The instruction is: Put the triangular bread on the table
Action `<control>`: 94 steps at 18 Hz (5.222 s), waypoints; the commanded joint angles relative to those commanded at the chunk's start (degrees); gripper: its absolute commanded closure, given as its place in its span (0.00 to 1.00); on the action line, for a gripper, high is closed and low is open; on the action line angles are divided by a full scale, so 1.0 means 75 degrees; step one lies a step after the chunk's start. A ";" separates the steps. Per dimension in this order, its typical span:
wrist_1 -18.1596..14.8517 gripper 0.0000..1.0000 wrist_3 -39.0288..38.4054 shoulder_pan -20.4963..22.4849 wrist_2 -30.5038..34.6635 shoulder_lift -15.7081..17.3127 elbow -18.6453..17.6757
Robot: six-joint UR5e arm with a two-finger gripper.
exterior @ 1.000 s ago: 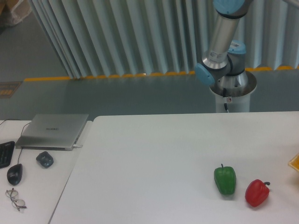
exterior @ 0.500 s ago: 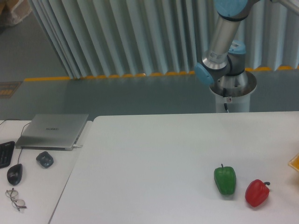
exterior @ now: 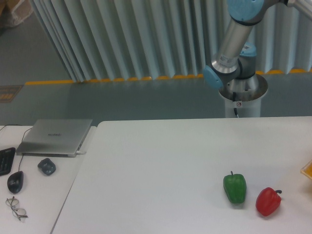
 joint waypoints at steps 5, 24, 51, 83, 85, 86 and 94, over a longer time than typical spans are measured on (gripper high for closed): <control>0.0000 0.04 0.0186 -0.0047 0.0608 -0.0047 -0.0070; 0.0117 1.00 0.0902 -0.0281 0.0949 -0.0258 0.0105; -0.1395 1.00 -0.2411 -0.1474 -0.1523 0.1429 0.0376; -0.1512 0.00 -0.5707 -0.3997 -0.1441 0.2156 -0.0516; -0.1500 0.00 -0.5439 -0.3903 -0.1441 0.2063 -0.0364; -0.1628 0.00 -0.4950 -0.3647 -0.1465 0.1970 -0.0143; -0.2344 0.00 -0.2007 -0.2673 -0.1512 0.1605 0.0562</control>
